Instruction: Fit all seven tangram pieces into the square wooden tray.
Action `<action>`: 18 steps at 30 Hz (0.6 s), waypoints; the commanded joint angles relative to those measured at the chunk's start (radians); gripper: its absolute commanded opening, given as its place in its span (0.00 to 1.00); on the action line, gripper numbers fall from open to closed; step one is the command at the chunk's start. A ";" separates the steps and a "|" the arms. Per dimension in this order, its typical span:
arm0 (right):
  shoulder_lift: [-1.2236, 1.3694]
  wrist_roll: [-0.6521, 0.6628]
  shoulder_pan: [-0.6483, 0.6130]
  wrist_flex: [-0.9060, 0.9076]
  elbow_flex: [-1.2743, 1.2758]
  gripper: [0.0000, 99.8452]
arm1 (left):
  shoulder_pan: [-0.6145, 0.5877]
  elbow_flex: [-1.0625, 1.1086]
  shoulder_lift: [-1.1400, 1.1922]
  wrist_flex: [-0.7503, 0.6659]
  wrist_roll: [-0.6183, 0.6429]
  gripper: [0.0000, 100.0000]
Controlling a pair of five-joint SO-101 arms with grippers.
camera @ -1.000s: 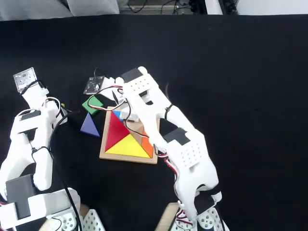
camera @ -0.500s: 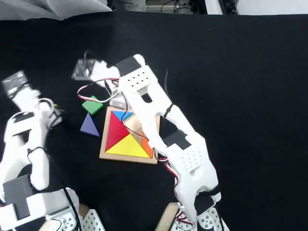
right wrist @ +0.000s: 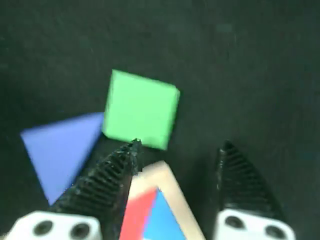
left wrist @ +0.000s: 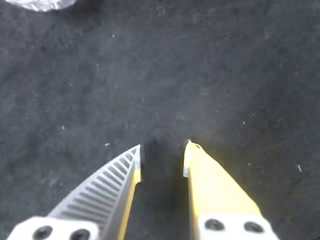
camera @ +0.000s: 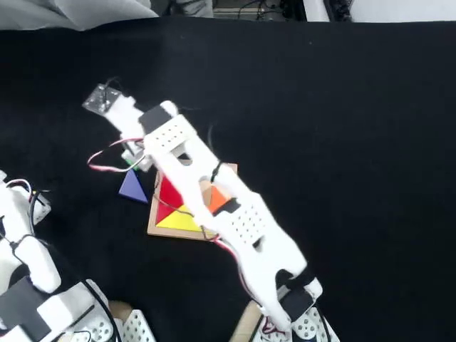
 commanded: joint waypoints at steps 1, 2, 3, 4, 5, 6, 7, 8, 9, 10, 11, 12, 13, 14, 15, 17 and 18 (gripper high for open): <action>0.065 -0.104 -0.035 -0.011 -0.205 0.28 | -0.008 0.021 -0.054 -0.025 -0.006 0.15; 0.090 -0.126 -0.040 -0.009 -0.234 0.30 | -0.008 0.036 -0.057 -0.041 -0.006 0.15; 0.110 -0.141 -0.044 -0.002 -0.262 0.33 | -0.005 0.042 -0.058 -0.051 -0.006 0.15; 0.130 -0.153 -0.046 0.009 -0.289 0.35 | 0.002 0.045 -0.058 -0.057 -0.006 0.15; 0.150 -0.164 -0.052 0.020 -0.318 0.37 | 0.005 0.045 -0.058 -0.054 -0.006 0.15; 0.170 -0.172 -0.060 0.031 -0.341 0.38 | 0.005 0.045 -0.058 -0.055 -0.006 0.15; 0.188 -0.176 -0.066 0.043 -0.366 0.38 | 0.007 0.045 -0.058 -0.055 -0.006 0.15; 0.205 -0.176 -0.071 0.058 -0.386 0.38 | 0.007 0.045 -0.058 -0.055 -0.006 0.15; 0.217 -0.176 -0.081 0.071 -0.407 0.38 | 0.007 0.045 -0.058 -0.057 -0.006 0.15; 0.231 -0.176 -0.089 0.084 -0.430 0.38 | 0.007 0.045 -0.058 -0.057 -0.006 0.15; 0.242 -0.176 -0.092 0.098 -0.453 0.38 | 0.007 0.045 -0.058 -0.057 -0.006 0.15; 0.254 -0.176 -0.097 0.107 -0.479 0.38 | 0.007 0.045 -0.058 -0.057 -0.006 0.15; 0.263 -0.176 -0.104 0.114 -0.498 0.38 | 0.007 0.045 -0.058 -0.057 -0.006 0.15; 0.274 -0.176 -0.109 0.117 -0.512 0.38 | 0.007 0.045 -0.058 -0.057 -0.006 0.15; 0.286 -0.176 -0.114 0.117 -0.518 0.38 | 0.007 0.047 -0.058 -0.057 -0.006 0.15; 0.308 -0.176 -0.121 0.117 -0.522 0.38 | 0.007 0.047 -0.058 -0.057 -0.006 0.15; 0.318 -0.176 -0.121 0.117 -0.522 0.38 | 0.007 0.048 -0.058 -0.057 -0.006 0.15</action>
